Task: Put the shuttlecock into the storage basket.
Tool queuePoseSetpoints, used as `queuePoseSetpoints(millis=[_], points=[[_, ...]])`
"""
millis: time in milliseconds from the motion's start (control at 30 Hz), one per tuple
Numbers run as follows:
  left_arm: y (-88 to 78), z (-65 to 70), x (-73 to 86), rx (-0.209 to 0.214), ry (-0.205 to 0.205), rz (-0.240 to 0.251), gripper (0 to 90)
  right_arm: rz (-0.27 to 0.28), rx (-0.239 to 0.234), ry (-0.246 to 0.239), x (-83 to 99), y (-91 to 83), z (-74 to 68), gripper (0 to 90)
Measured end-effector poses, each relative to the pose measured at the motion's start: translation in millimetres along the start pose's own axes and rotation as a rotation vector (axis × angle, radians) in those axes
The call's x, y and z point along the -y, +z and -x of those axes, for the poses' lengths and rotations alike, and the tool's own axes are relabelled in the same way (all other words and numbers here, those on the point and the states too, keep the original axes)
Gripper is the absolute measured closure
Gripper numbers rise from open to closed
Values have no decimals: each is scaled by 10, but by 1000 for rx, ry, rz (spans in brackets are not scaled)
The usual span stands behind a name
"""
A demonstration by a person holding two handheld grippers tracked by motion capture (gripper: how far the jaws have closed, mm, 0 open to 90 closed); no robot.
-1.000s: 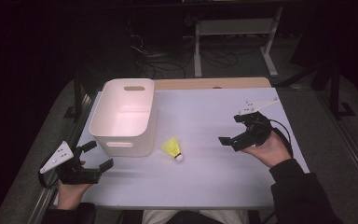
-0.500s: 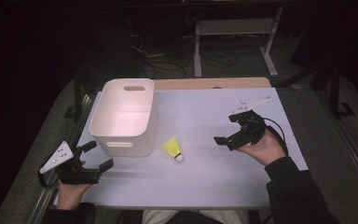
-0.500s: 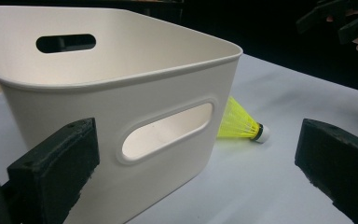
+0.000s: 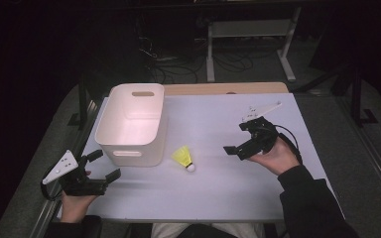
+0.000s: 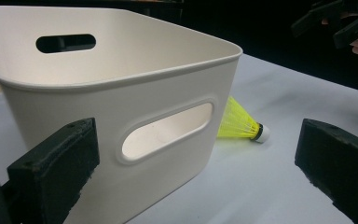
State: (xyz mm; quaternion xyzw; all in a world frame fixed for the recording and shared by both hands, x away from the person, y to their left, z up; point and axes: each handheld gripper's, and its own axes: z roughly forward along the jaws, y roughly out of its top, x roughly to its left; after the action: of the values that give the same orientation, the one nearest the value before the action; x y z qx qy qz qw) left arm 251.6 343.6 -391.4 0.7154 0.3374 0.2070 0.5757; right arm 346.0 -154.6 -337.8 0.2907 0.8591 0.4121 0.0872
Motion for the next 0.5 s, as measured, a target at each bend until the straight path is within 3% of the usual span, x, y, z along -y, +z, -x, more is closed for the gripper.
queuePoseSetpoints(millis=[500], points=[[-1, 1, 0, 1, 0, 1, 0, -30, -29, -17, -85, 148, -61, 0]])
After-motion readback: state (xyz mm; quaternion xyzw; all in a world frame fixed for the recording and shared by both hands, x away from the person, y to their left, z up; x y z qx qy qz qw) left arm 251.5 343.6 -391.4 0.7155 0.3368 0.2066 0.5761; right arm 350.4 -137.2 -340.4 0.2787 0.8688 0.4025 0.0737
